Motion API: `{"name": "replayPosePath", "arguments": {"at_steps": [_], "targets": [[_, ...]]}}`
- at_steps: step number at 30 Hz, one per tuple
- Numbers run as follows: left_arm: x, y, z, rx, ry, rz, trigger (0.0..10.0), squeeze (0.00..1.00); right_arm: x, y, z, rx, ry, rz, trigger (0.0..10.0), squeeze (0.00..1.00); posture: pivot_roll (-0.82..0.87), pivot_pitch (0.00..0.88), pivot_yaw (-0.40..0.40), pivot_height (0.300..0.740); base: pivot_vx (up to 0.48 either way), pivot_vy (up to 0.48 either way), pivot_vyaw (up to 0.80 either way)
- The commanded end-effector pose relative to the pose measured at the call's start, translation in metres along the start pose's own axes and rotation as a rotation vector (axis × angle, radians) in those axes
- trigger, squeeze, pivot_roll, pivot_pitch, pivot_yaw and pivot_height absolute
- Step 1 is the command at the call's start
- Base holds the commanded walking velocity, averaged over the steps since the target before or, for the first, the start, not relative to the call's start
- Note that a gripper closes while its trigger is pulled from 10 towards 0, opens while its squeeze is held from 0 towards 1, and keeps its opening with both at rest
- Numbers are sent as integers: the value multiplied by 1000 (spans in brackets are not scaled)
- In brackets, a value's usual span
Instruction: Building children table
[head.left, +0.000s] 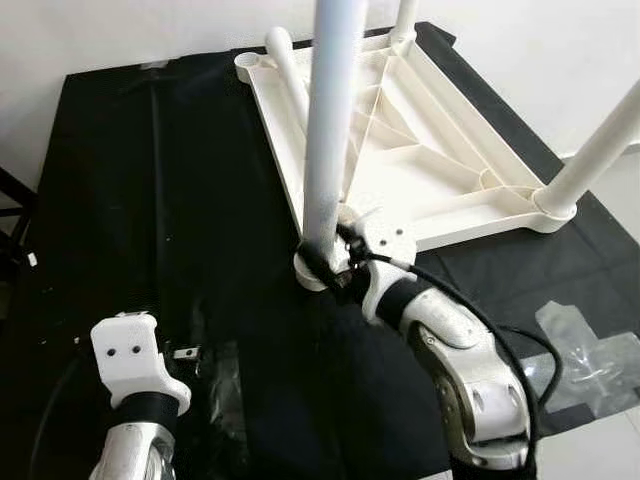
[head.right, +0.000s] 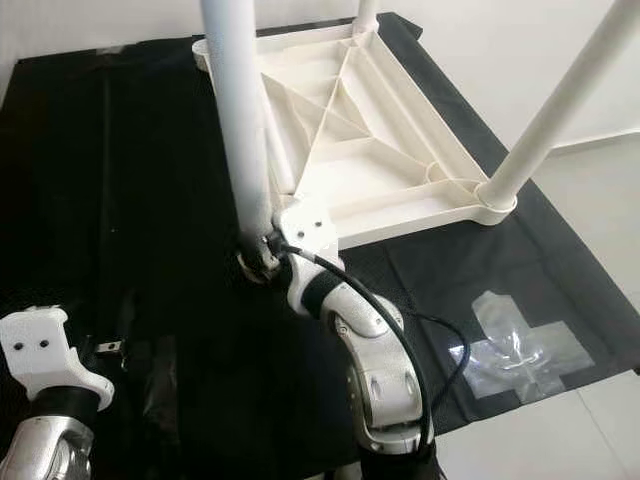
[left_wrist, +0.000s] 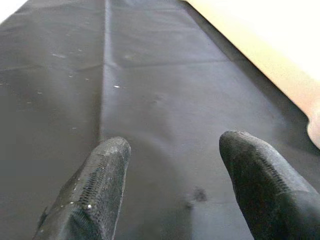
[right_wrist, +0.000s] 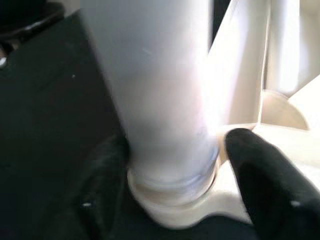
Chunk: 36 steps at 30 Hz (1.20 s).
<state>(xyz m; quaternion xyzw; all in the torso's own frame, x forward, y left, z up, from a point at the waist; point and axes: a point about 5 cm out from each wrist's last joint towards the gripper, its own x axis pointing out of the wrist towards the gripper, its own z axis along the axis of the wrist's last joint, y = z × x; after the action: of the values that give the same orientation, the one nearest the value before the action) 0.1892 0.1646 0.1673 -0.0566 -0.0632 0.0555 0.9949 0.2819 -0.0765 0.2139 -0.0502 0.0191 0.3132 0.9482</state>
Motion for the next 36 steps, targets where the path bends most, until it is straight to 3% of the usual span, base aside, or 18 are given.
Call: {"name": "replayPosePath", "arguments": {"at_steps": [1, 2, 3, 4, 5, 6, 7, 9, 14, 22, 23, 24, 25, 32, 36], "targets": [[-2, 4, -6, 10, 24, 3, 10000, 0, 8, -7, 14, 31, -82, 102, 10000, 1000, 20, 257, 7, 740, 0, 0, 0], [-2, 4, -6, 9, 24, 3, 10000, 0, 12, -6, 22, 40, -128, 179, 10000, 1000, 20, 257, 7, 740, 0, 0, 0], [-2, 4, -6, 9, 24, 3, 10000, 0, 12, -6, 22, 40, -128, 179, 10000, 1000, 20, 257, 7, 740, 0, 0, 0], [-2, 4, -6, 8, 23, 4, 10000, 0, 13, -6, 30, 6, -168, 284, 10000, 749, 22, 254, 6, 740, 0, 0, 0], [-2, 3, -6, 6, 20, 6, 10000, 0, 12, -9, 34, -75, -189, 391, 10000, 0, 33, 253, 5, 740, 0, 0, 0], [-2, 3, -6, 6, 20, 6, 10000, 0, 12, -9, 34, -75, -189, 391, 10000, 0, 33, 253, 5, 740, 0, 0, 0], [-2, 3, -6, 5, 18, 6, 10000, 0, 10, -12, 35, -134, -192, 454, 10000, 0, 33, 252, 4, 740, 0, 0, 0], [-2, 3, -5, 0, 13, 11, 10000, 0, 17, -28, 39, -193, -174, 537, 10000, 0, 35, 248, -4, 740, 0, 0, 0], [-3, 5, -5, -5, 6, 29, 10000, 0, 30, -41, 47, -199, -137, 719, 10000, 0, 52, 242, -9, 740, 0, 0, 0], [-7, 5, -4, 4, -1, 52, 10000, 0, 46, -50, 57, -216, -153, 841, 9882, 0, 81, 237, -25, 740, 0, 0, 0], [-8, 5, -4, 4, -2, 54, 10000, 0, 48, -51, 56, -216, -151, 846, 9059, 0, 88, 237, -32, 740, 0, 0, 0], [-8, 5, -4, 4, -2, 54, 10000, 0, 48, -51, 56, -216, -151, 846, 9059, 0, 88, 237, -32, 740, 0, 0, 0], [-8, 5, -4, 5, -3, 56, 10000, 0, 51, -53, 56, -217, -150, 854, 196, 0, 87, 237, -33, 740, 0, 0, 0], [-5, 2, -5, 2, -6, 61, 10000, 0, 57, -56, 49, -220, -130, 927, 0, 0, 89, 241, -34, 740, 0, 0, 0], [-2, 0, -7, -6, -7, 56, 10000, 0, 57, -61, 41, -203, -138, 874, 0, 0, 50, 244, -46, 740, 0, 0, 0]]}}
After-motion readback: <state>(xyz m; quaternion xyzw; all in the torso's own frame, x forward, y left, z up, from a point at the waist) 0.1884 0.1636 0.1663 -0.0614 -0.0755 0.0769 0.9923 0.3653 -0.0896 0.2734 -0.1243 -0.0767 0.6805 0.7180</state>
